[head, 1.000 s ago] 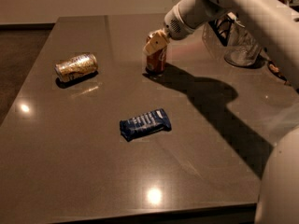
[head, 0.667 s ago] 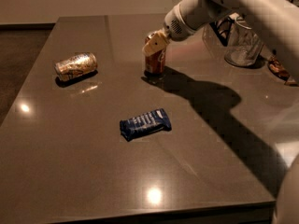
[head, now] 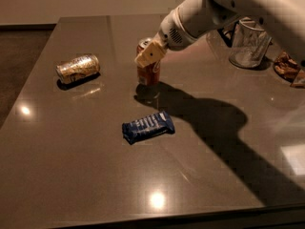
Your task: Move coke can near rxbar blueberry
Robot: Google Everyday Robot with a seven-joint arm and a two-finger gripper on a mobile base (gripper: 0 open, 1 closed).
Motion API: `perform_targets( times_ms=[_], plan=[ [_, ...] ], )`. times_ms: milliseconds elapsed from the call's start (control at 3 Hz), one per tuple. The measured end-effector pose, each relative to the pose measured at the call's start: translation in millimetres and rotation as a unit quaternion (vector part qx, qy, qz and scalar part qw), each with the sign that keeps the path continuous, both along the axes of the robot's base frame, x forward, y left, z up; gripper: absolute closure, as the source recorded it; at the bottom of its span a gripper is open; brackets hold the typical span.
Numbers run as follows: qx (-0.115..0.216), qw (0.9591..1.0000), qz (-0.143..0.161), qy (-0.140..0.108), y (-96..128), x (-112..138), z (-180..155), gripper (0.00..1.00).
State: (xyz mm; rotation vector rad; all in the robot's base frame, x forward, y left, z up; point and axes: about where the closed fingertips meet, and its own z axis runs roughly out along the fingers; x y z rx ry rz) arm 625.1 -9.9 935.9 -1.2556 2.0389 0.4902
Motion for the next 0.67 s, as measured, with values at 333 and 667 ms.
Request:
perform_targets(
  times_ms=[333, 667],
  plan=[
    [-0.009, 0.9996, 0.026, 0.002, 11, -31, -3, 1.0],
    [-0.02, 0.9988, 0.046, 0.004, 19, -53, -8, 1.0]
  ],
)
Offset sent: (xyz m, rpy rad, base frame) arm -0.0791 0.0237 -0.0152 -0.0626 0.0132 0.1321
